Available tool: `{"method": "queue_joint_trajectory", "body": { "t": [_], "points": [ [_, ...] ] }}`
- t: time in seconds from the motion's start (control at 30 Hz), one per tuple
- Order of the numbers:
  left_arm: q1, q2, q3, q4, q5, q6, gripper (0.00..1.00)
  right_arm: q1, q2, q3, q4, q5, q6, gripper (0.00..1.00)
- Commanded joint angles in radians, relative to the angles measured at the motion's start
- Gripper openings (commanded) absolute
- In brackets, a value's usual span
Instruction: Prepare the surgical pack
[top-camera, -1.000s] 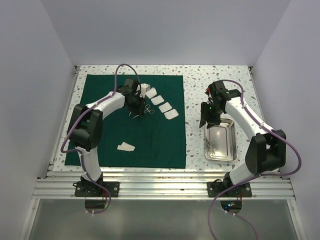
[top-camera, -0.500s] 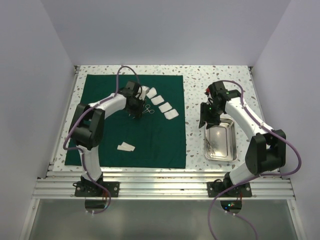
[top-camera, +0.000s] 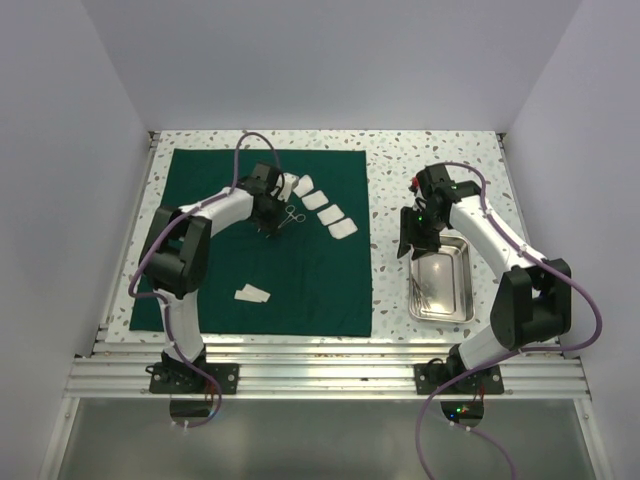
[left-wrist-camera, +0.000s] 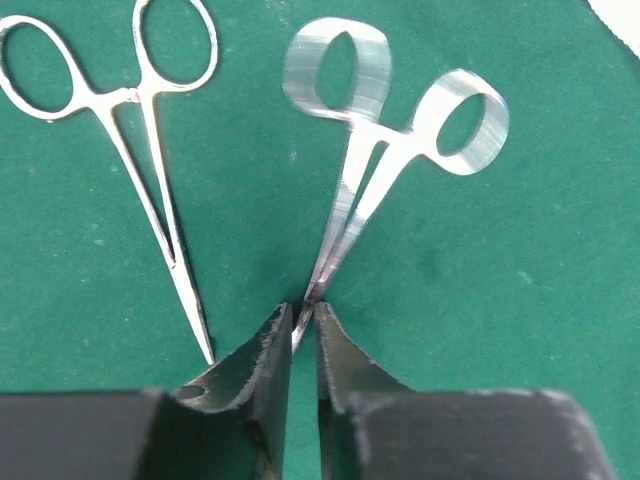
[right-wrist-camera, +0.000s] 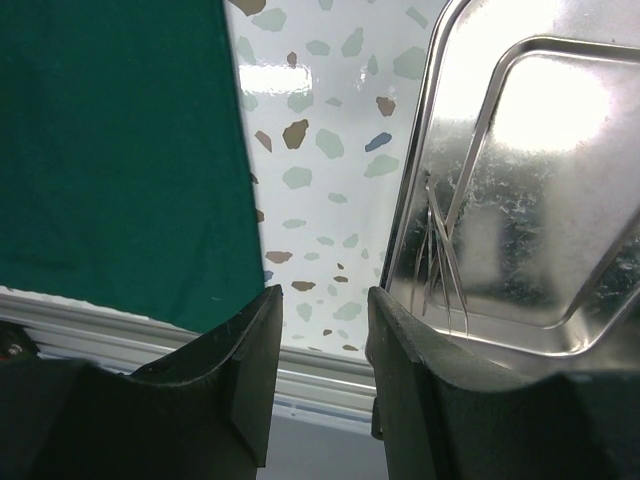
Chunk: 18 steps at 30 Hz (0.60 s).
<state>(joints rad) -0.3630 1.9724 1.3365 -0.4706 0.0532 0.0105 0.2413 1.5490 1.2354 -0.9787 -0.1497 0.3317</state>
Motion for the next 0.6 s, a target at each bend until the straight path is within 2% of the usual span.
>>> {"method": "queue_joint_trajectory", "body": {
  "t": [0.0, 0.13, 0.37, 0.57],
  "points": [
    [-0.007, 0.007, -0.037, 0.018, 0.005, 0.011, 0.14, 0.004, -0.009, 0.007, 0.014, -0.017, -0.016, 0.44],
    [-0.005, -0.027, -0.014, -0.019, 0.022, -0.003, 0.0, 0.003, -0.006, 0.028, 0.014, -0.03, -0.005, 0.43],
    [-0.007, -0.093, 0.007, -0.112, 0.117, -0.093, 0.0, 0.026, 0.002, 0.067, 0.024, -0.068, 0.02, 0.43],
    [-0.007, -0.142, -0.019, -0.125, 0.186, -0.139, 0.0, 0.072, 0.029, 0.079, 0.07, -0.117, 0.059, 0.43]
  ]
}}
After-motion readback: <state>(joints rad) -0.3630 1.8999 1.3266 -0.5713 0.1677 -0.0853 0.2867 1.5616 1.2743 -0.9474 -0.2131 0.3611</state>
